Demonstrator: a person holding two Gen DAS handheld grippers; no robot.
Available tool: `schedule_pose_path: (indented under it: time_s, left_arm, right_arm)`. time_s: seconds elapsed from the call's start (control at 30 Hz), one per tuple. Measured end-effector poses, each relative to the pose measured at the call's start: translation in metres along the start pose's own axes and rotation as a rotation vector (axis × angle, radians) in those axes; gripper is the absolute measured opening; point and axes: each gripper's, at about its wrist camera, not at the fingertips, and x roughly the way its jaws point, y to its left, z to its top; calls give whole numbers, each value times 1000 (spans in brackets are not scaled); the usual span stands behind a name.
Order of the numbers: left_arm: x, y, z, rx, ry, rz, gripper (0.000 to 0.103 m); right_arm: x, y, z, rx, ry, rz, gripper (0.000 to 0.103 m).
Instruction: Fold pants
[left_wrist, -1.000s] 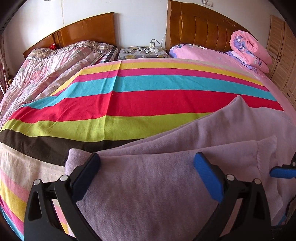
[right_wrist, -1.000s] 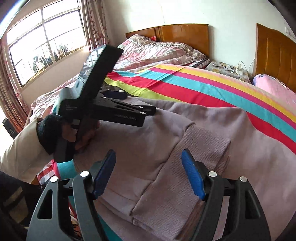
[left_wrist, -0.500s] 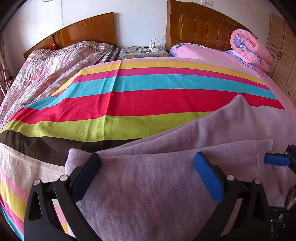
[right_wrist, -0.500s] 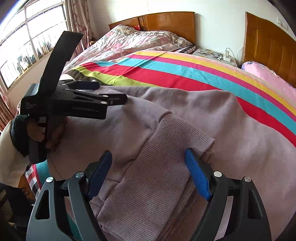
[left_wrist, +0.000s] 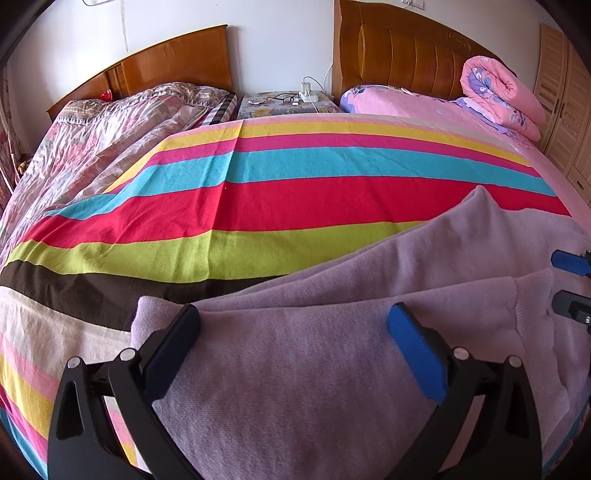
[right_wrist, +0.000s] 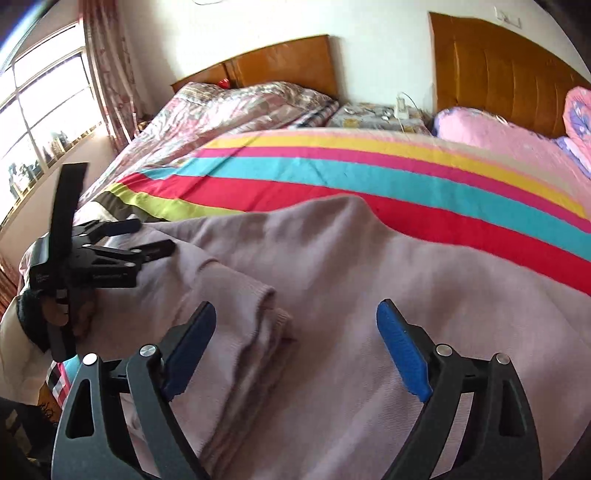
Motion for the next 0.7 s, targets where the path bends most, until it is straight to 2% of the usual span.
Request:
schedule_pose_path:
  time_s: [0.07, 0.1, 0.2, 0.3, 0.4, 0.47, 0.5, 0.57, 0.63, 0.7]
  left_arm:
    - [-14, 1, 0, -13, -48, -12, 102]
    - [-23, -1, 1, -8, -77, -38, 101]
    - [-43, -16, 13, 24, -118, -142, 102]
    - [-39, -47, 29, 136, -97, -196, 102]
    - [-13, -71, 33, 231, -28, -225, 102]
    - [13, -68, 27, 209, 38, -235, 102]
    - [24, -62, 25, 175, 76, -248, 102]
    - [27, -45, 27, 94, 63, -278, 102]
    - [35, -32, 28, 9, 80, -234, 101]
    - [37, -29, 30, -14, 78, -229, 101]
  right_arm:
    - [-2, -14, 2, 67, 0, 35, 86]
    - [-7, -15, 4, 62, -27, 44, 86]
    - [-16, -9, 20, -26, -85, -5, 86]
    - [-5, -3, 46, -74, -100, -3, 86]
    - [27, 3, 70, -122, -52, -37, 86]
    - [52, 5, 80, -147, -9, -26, 86]
    - [64, 8, 82, -171, 22, -52, 86]
    - [82, 10, 80, -251, 50, -127, 89]
    - [83, -5, 83, -186, 34, -76, 89]
    - [82, -20, 85, -103, 12, -102, 90]
